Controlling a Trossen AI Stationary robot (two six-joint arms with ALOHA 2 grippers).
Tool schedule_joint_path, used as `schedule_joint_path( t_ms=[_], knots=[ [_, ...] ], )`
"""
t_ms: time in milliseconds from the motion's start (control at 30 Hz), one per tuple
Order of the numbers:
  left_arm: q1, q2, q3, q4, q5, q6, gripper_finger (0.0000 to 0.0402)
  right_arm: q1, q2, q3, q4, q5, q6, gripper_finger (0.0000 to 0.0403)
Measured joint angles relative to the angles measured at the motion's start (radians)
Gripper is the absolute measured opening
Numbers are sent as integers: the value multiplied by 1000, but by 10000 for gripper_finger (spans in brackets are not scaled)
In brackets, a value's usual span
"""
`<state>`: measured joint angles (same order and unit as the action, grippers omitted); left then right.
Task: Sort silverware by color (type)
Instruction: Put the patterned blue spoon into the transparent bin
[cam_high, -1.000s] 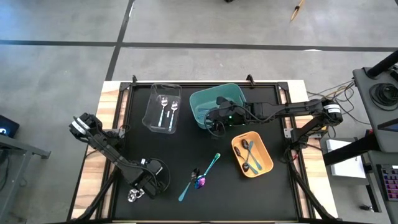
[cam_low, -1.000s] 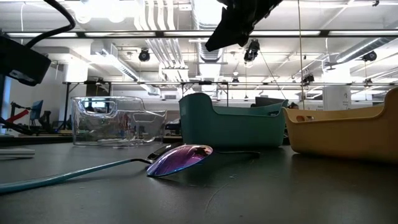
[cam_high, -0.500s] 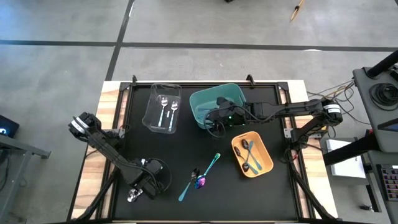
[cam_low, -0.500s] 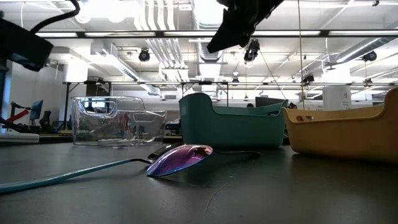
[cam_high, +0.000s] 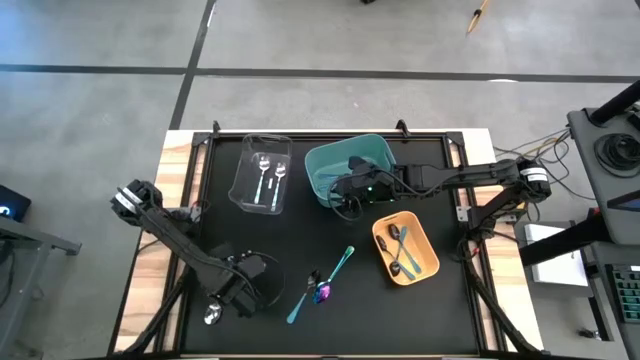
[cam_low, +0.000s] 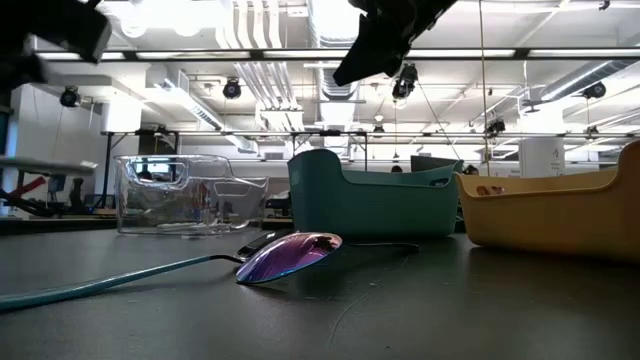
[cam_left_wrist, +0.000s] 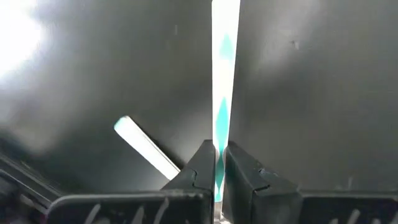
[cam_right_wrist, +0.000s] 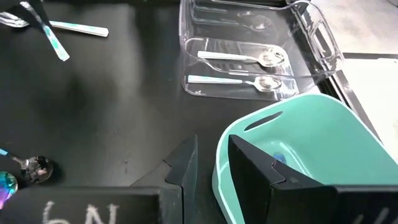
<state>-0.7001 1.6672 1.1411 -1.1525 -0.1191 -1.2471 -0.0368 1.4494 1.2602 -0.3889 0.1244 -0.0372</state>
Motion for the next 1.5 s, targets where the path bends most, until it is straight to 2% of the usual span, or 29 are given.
schedule_joint_path(
  t_ms=[300, 533, 667, 867, 1000, 1133, 1300, 1500],
  knots=[
    [21, 4, 96, -58, -177, 347, 0, 0, 0, 0, 5, -152, 41, 82],
    [25, 37, 141, -108, -326, 585, 0, 13, 25, 0, 13, -185, 106, 82],
    [31, 43, 141, -118, -384, 703, 0, 24, 48, 0, 20, -199, 154, 82],
    [38, 43, 141, -134, -425, 868, 5, 29, 76, 0, 82, -309, 244, 83],
    [42, 43, 140, -136, -465, 964, 6, 45, 93, 0, 118, -316, 296, 102],
    [49, 43, 140, -135, -473, 1028, 7, 71, 114, 4, 137, -316, 316, 137],
    [57, 43, 140, -128, -546, 1080, 8, 100, 148, 24, 155, -316, 298, 179],
    [65, 43, 140, -128, -616, 1135, 8, 116, 195, 29, 201, -308, 251, 194]
  ],
)
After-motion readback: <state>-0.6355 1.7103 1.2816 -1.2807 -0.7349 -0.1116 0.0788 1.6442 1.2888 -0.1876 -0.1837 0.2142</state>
